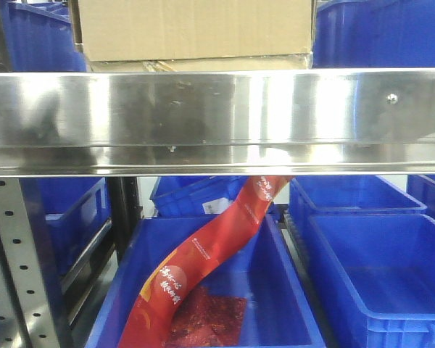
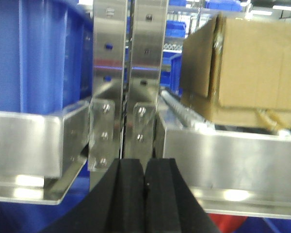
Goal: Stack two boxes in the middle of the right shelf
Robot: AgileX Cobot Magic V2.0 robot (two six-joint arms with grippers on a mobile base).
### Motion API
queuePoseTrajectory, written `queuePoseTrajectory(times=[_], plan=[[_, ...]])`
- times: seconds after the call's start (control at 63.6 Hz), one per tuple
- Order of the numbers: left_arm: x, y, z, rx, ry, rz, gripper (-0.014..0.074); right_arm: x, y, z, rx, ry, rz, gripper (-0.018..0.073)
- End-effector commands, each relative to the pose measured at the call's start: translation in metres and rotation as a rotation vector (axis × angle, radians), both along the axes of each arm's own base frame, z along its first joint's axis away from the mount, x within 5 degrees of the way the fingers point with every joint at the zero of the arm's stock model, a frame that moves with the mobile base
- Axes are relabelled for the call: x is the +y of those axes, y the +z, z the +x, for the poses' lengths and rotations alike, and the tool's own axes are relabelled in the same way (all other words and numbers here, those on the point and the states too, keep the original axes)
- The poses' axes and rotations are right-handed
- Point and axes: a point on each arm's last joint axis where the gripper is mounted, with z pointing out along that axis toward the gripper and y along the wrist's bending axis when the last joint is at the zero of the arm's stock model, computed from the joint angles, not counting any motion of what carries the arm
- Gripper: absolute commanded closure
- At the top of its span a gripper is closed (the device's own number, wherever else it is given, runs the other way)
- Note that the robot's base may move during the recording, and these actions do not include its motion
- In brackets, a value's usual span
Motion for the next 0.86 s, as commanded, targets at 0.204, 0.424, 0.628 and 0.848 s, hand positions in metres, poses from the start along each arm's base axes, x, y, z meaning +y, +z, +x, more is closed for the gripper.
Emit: queuePoseTrajectory(times=[0.204,0.424,0.628,0.848], plan=[[-0.0023,-0.0007,-0.0005,-0.006,-0.037,0.04,0.0708,-0.0002,0.0022,-0.0005,-0.026,-0.005,-0.006,0.0721],[-0.0023,-0.0007,-0.0005,-0.006,-0.037,0.04,0.0708,-0.0002,0.0022,-0.0005,-0.026,-0.005,-0.006,0.0721],[-0.0023,-0.0007,-0.0005,-0.006,-0.037,0.04,0.0708,-0.0002,0.0022,-0.0005,-0.026,-0.005,-0.006,0.0721],[-0.0023,-0.0007,-0.0005,-0.006,-0.037,0.04,0.0708,-0.0002,0.0022,-0.0005,-0.026,-0.005,-0.006,0.0721]])
